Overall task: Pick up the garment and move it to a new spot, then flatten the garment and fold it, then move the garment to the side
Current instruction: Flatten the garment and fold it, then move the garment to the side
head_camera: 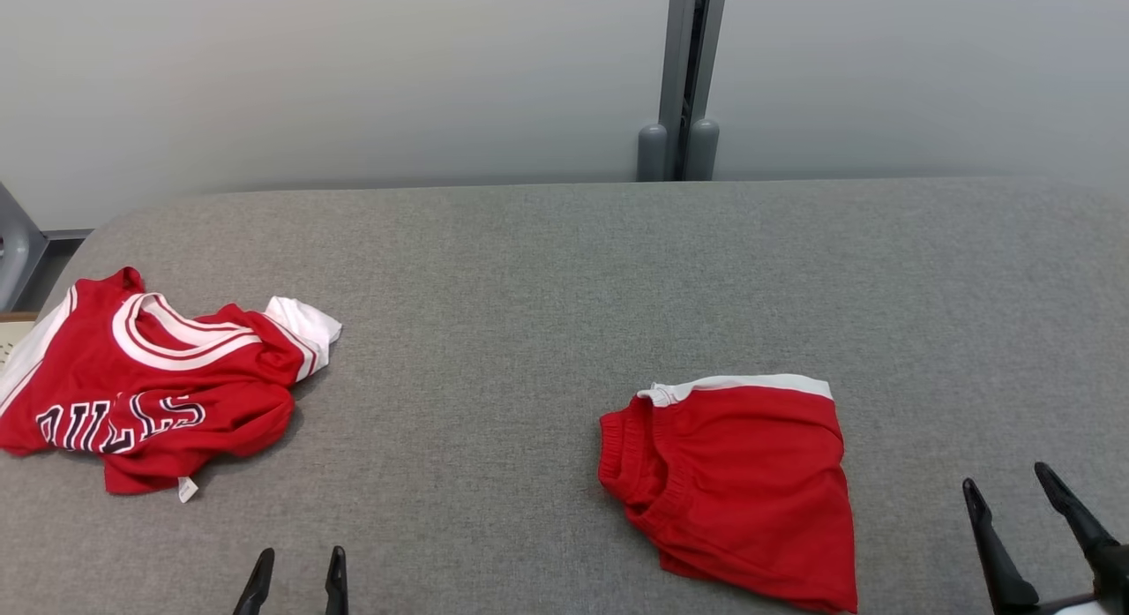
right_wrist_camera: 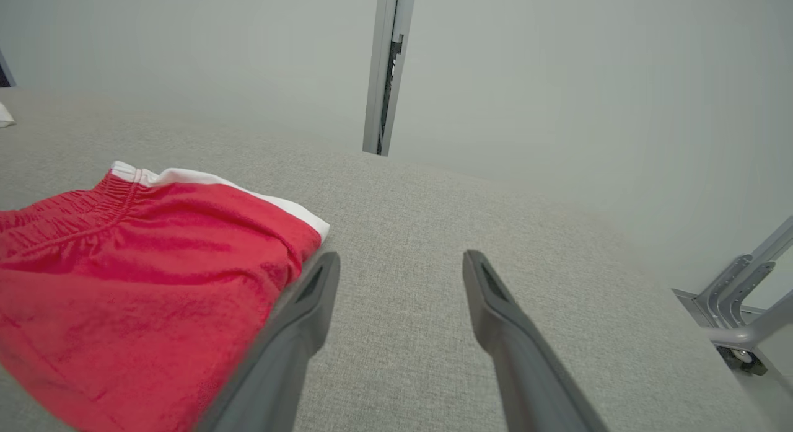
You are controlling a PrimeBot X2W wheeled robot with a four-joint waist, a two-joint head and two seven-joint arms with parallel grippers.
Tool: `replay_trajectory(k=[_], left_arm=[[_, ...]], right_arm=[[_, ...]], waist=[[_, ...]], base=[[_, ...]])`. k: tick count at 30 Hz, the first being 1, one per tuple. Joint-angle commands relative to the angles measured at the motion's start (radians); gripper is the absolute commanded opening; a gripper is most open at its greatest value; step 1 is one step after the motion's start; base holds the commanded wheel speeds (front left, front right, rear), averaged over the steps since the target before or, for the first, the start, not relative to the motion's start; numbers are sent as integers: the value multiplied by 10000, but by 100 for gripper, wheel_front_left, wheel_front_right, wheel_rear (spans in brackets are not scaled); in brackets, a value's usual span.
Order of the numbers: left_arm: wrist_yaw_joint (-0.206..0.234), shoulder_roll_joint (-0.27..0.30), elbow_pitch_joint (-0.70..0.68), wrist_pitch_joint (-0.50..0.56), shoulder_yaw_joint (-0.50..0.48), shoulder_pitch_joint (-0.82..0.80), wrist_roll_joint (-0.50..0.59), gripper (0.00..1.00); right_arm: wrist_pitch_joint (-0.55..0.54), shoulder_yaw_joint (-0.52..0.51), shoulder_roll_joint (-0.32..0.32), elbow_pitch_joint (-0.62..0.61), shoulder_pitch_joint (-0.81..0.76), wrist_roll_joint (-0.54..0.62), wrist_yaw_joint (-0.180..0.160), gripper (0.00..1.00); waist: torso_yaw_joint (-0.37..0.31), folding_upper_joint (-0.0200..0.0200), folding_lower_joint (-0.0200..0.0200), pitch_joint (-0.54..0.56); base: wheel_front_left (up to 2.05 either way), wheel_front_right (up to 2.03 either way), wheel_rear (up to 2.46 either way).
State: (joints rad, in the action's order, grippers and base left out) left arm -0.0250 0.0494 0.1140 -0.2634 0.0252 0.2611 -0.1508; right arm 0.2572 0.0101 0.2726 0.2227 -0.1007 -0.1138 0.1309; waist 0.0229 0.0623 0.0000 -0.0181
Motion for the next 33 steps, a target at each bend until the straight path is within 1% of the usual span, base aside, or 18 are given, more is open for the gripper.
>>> replay_trajectory(k=[1, 4, 8, 10, 13, 15, 16, 18, 20, 22, 26, 27, 28, 30, 32, 33], left_arm=[[76, 28, -2, -16, 20, -6, -18, 100], [73, 25, 52, -16, 102, -29, -79, 100], [133, 27, 26, -16, 164, -25, -126, 100], [140, 30, -1, -16, 192, -37, -125, 100], [152, 28, -21, -16, 239, -33, -115, 100], [155, 26, -24, -16, 268, -7, -109, 100], [155, 26, -24, -16, 268, -7, -109, 100], [181, 29, -27, -16, 267, 13, -139, 100], [157, 24, -17, -16, 306, 24, -160, 100], [124, 27, 14, -16, 351, 4, -139, 100], [95, 27, 47, -16, 493, -129, -83, 100], [111, 28, 45, -16, 525, -163, -80, 100], [139, 30, 29, -16, 564, -202, -100, 100], [166, 25, 0, -16, 619, -279, -141, 100], [206, 25, -59, -16, 678, -311, -186, 100], [234, 30, -75, -16, 699, -303, -197, 100]], right_arm=[[78, -156, -109, -157, -285, 148, -2, 100], [80, -514, -449, -395, -580, 435, -2, 100], [76, -598, -913, -464, -518, 261, -2, 100], [75, -555, -1120, -478, -277, -184, -2, 100], [74, -61, -1276, -18, 158, -1425, -2, 100], [-520, 435, -1319, 450, 591, -2560, -2, 100], [-520, 435, -1319, 450, 591, -2560, -2, 100], [-1577, 609, -1269, 874, 1086, -3713, -2, 100], [-2694, 819, -1141, 1275, 1585, -4335, -2, 100], [-3560, 859, -1188, 1662, 2096, -4758, -1, 100], [-5144, 1008, -1296, 2578, 2785, -5168, -1, 100], [-5468, 1068, -1235, 2786, 2867, -5112, -1, 100], [-5709, 1181, -1134, 2936, 2961, -4971, -1, 100], [-6172, 1404, -1178, 3226, 3038, -4958, -1, 100], [-6384, 1637, -1069, 3243, 3134, -4933, -1, 100], [-6308, 1596, -933, 3239, 3230, -4884, -1, 13]], waist=[[25, 0, 0, 27], [93, 0, 0, 117], [177, 0, 0, 217], [228, 0, 0, 254], [313, 0, 0, 296], [369, 0, 0, 312], [369, 0, 0, 312], [386, 0, 0, 283], [398, 0, 0, 220], [402, 0, 0, 137], [528, 0, 0, 5], [581, 0, 0, -26], [636, 0, 0, -61], [702, 0, 0, -145], [731, 0, 0, -250], [719, 0, 0, -320]], base=[[0, 0, 0], [0, 0, 0], [0, 0, 0], [0, 0, 0], [0, 0, 0], [0, 0, 0], [0, 0, 0], [0, 0, 0], [0, 0, 0], [0, 0, 0], [0, 0, 0], [0, 0, 0], [0, 0, 0], [0, 0, 0], [0, 0, 0], [0, 0, 0]])
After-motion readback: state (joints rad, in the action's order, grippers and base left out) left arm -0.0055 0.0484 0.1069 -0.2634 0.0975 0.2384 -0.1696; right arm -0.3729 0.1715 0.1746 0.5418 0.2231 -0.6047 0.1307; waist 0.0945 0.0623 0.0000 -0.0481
